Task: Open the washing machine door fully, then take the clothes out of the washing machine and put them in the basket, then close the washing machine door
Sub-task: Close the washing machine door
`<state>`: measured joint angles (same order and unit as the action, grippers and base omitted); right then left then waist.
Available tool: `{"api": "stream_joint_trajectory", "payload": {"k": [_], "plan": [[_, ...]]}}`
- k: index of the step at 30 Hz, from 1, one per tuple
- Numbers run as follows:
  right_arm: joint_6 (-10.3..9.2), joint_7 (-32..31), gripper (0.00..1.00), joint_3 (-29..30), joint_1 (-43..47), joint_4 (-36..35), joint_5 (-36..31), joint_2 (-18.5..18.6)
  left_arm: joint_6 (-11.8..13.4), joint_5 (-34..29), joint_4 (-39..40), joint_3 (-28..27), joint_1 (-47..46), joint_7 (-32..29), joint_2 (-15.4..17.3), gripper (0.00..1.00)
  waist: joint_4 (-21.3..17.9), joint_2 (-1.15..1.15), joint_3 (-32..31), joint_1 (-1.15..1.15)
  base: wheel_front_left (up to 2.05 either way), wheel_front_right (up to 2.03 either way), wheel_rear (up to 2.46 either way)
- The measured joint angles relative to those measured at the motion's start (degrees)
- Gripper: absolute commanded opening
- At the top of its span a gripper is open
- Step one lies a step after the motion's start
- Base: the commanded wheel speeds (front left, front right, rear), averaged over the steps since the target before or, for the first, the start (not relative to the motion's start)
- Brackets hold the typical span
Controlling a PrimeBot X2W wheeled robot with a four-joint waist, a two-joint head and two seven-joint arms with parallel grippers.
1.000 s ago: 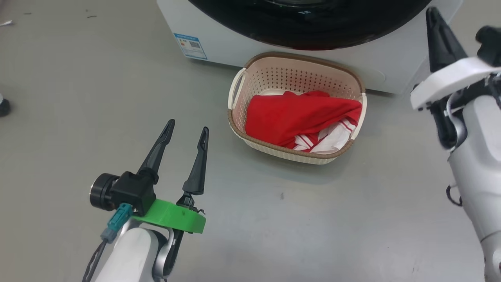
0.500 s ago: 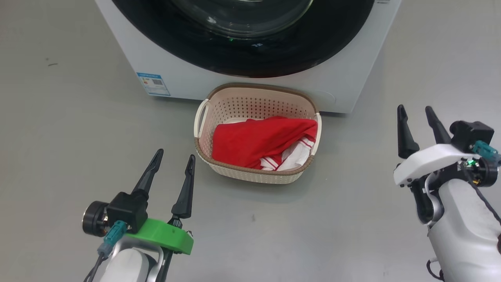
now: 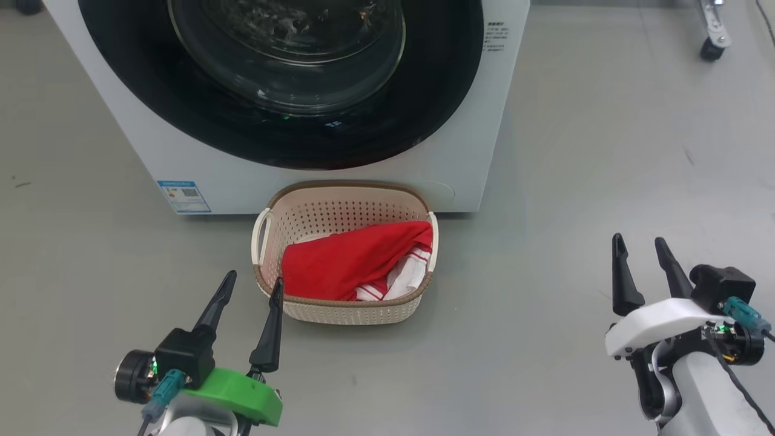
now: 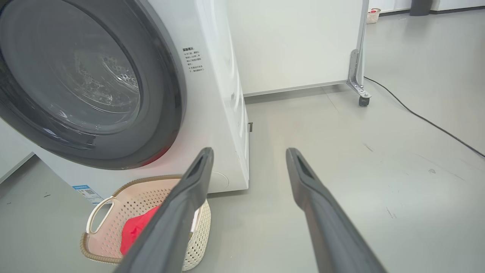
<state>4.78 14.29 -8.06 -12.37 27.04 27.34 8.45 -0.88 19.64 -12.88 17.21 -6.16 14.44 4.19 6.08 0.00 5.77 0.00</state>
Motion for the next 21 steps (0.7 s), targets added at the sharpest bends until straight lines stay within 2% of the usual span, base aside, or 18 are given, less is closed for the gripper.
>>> {"api": "stream_joint_trajectory", "payload": {"k": [8,12,14,21], "plan": [[-1.99,-0.01,1.00,0.20,6.17,-4.68,-2.44,-1.04,0.00,0.01,-0.78,-0.73,2.15,0.00,0.19,1.00,-2.99,0.00,-2.98,0.00,0.00,0.00,0.00],[-2.04,-0.01,1.00,0.10,8.01,-6.09,-3.39,-1.08,0.01,0.01,-0.94,-1.47,2.70,0.00,0.20,1.00,-3.89,0.00,-3.69,0.00,0.00,0.00,0.00],[-2.96,-0.01,1.00,0.05,9.15,-7.04,-4.04,-1.08,0.02,0.02,-1.16,-1.88,3.13,0.00,0.23,1.00,-4.39,0.00,-4.16,0.00,0.00,0.00,0.00],[-3.94,-0.01,1.00,-0.19,12.65,-10.20,-5.47,-1.27,0.08,0.13,-1.87,-2.47,4.65,0.00,0.24,1.00,-5.90,0.00,-5.82,0.00,0.00,0.00,0.00]]}}
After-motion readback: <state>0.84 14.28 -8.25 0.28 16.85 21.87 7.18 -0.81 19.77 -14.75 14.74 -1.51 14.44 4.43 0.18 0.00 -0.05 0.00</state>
